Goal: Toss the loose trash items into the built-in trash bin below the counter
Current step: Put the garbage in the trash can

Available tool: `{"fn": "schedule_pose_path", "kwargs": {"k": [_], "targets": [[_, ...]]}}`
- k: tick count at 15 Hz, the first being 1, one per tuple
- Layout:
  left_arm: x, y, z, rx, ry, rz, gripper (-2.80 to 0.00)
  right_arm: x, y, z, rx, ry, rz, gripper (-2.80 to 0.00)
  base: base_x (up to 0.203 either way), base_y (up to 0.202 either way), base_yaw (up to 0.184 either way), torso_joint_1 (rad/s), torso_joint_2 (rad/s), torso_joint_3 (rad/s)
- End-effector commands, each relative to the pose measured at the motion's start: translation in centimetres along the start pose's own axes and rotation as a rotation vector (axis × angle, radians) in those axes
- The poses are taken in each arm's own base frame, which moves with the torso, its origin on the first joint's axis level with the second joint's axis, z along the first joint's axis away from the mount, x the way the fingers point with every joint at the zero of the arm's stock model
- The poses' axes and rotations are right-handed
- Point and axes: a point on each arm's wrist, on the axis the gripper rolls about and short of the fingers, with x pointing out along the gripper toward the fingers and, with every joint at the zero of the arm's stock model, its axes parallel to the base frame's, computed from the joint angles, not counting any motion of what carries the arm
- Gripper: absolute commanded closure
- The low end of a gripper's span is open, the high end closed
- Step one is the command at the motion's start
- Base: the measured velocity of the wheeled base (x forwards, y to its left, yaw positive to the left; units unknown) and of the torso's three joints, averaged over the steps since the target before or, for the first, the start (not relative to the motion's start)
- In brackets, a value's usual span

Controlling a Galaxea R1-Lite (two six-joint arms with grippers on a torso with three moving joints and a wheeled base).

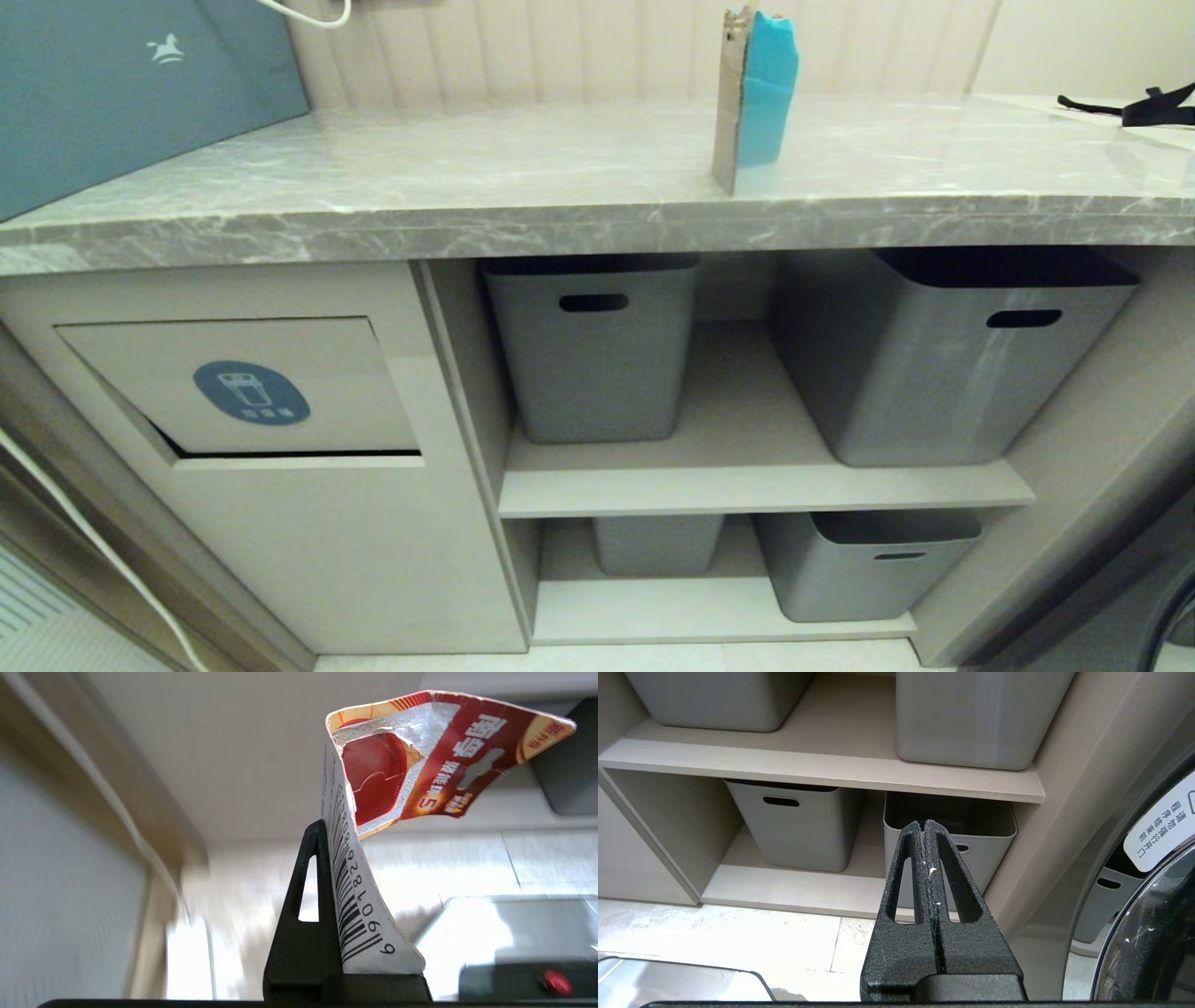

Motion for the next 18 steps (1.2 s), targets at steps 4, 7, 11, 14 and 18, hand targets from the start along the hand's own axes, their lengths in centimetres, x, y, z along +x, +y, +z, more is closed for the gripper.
{"fn": "schedule_pose_path", "kwargs": {"k": [4,7,11,14,18], "targets": [[5.4,0.3,6.9,-0.321,0.116,-0.051,0.0,0.0,0.0,0.0,0.0,-0.002,0.0,0.0,0.0,0.0,0.0,0.0,0.0,0.0],[8.8,0.0,11.3,-0.599,0.098,-0.106,0.0,0.0,0.0,0.0,0.001,0.0,0.0,0.0,0.0,0.0,0.0,0.0,0.0,0.0],[13.8,-0.3,15.7,-0.897,0.113,-0.115,0.0,0.0,0.0,0.0,0.0,-0.002,0.0,0.0,0.0,0.0,0.0,0.0,0.0,0.0],[15.9,-0.1,15.3,-1.058,0.14,-0.068,0.0,0.0,0.0,0.0,0.0,-0.001,0.0,0.0,0.0,0.0,0.0,0.0,0.0,0.0],[17.8,1.0,14.0,-1.116,0.188,0.029,0.0,0.0,0.0,0.0,0.0,0.0,0.0,0.0,0.0,0.0,0.0,0.0,0.0,0.0]]}}
